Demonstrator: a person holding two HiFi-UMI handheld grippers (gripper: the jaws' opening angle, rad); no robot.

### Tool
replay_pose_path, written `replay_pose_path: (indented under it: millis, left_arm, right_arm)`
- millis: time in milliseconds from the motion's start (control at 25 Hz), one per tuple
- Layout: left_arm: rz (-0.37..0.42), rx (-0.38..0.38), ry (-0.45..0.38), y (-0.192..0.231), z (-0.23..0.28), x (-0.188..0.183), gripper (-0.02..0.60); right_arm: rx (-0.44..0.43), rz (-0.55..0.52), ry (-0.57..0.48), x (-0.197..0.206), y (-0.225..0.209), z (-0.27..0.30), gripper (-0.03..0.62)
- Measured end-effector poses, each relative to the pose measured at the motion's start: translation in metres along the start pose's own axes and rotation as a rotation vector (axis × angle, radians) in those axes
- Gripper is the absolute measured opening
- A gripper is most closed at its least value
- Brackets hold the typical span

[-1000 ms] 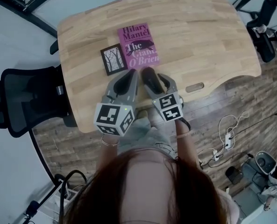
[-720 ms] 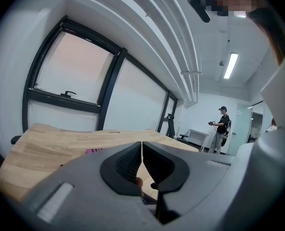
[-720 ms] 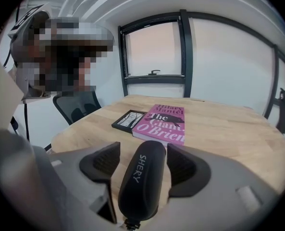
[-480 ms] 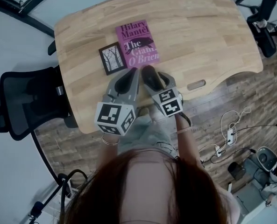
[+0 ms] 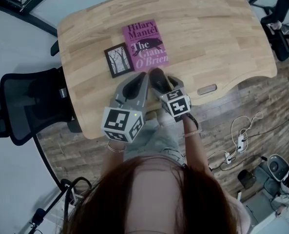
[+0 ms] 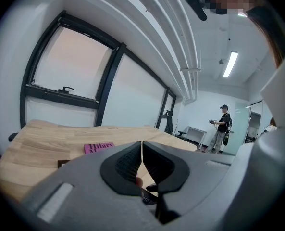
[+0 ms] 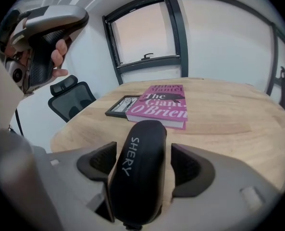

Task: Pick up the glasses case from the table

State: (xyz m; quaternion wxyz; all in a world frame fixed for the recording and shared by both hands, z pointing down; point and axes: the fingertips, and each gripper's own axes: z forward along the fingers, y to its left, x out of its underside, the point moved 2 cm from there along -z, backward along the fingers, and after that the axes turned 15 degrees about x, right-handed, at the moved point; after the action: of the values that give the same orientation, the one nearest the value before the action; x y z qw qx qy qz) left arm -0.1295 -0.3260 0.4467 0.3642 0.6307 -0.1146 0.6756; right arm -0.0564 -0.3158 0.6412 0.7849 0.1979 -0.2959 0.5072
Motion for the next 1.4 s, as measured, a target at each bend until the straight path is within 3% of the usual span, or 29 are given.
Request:
replay_pose_path:
  millis: [680, 1120, 1400]
  left_arm:
    - [-0.020, -0.022, 0.014, 0.011, -0.003, 0.006, 0.011]
    - [-0.028, -0.045, 0.010, 0.011, -0.006, 0.009, 0.011]
    - [-0.020, -0.078, -0.001, 0.009, -0.013, 0.009, 0.009]
  right_arm:
    - [-0.115, 0.086, 0.063, 0.017, 0.017, 0.019, 0.360]
    - [-0.127, 0.134, 0.035, 0.017, 0.013, 0.017, 0.348]
    - [-0.113, 0.220, -0.016, 0.013, 0.006, 0.008, 0.348]
